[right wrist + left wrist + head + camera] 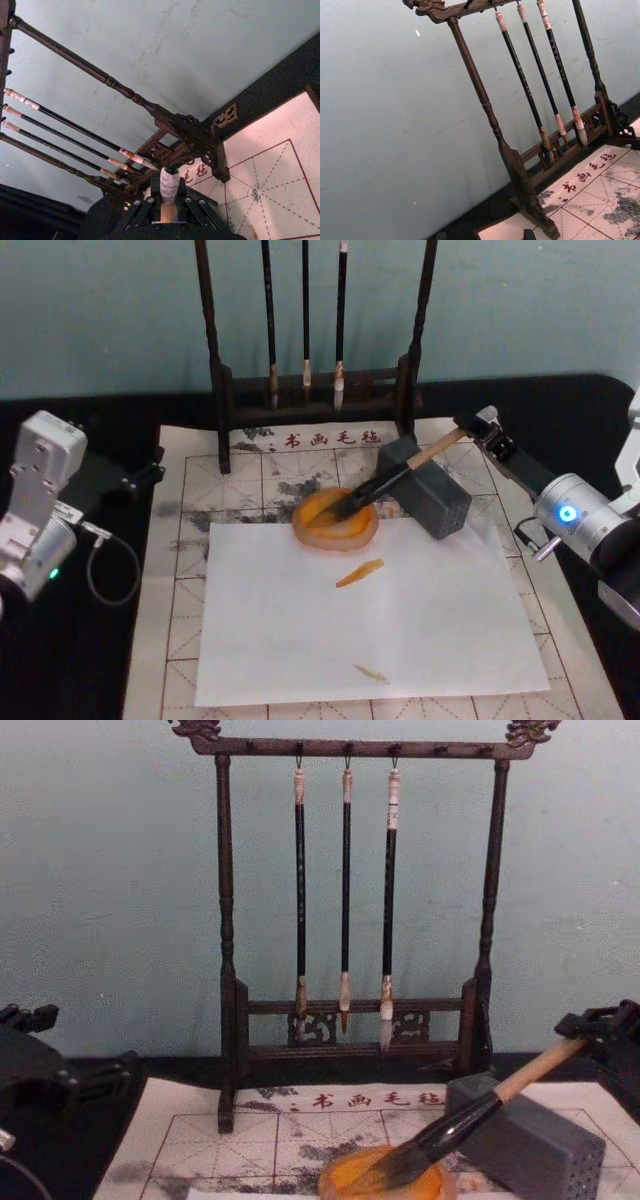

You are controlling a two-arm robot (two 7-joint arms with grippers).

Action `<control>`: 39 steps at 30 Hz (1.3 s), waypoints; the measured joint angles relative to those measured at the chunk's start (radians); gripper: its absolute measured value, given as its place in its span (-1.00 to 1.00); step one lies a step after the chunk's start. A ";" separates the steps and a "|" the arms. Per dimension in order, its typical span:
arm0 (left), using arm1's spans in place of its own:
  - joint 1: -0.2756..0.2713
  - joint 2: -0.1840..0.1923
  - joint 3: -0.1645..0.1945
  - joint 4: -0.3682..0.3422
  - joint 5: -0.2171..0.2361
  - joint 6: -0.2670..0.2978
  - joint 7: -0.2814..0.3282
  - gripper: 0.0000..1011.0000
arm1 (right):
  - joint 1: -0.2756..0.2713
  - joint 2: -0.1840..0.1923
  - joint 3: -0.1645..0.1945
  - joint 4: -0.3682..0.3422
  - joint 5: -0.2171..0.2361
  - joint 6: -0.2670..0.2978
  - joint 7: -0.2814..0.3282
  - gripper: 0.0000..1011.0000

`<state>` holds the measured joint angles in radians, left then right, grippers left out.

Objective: Pick up the brush from the inkstone, write on the paper, then place the brush back to its original position.

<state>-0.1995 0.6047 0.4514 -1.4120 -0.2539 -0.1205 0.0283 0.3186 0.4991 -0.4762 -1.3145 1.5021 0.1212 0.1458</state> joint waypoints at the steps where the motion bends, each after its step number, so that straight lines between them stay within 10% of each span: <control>1: 0.000 0.000 0.000 0.000 0.000 0.000 0.000 0.98 | 0.000 0.000 0.000 0.000 0.000 0.000 0.000 -0.61; 29: 0.000 0.000 0.000 0.000 0.000 0.000 0.000 0.98 | -0.001 0.000 0.002 0.000 0.001 0.003 -0.001 -0.61; 39: 0.000 0.000 0.000 0.000 0.000 0.000 0.000 0.98 | -0.001 0.000 0.002 0.000 0.001 0.002 -0.001 -0.13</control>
<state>-0.1996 0.6047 0.4514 -1.4120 -0.2539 -0.1205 0.0283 0.3176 0.4995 -0.4745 -1.3144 1.5026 0.1233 0.1448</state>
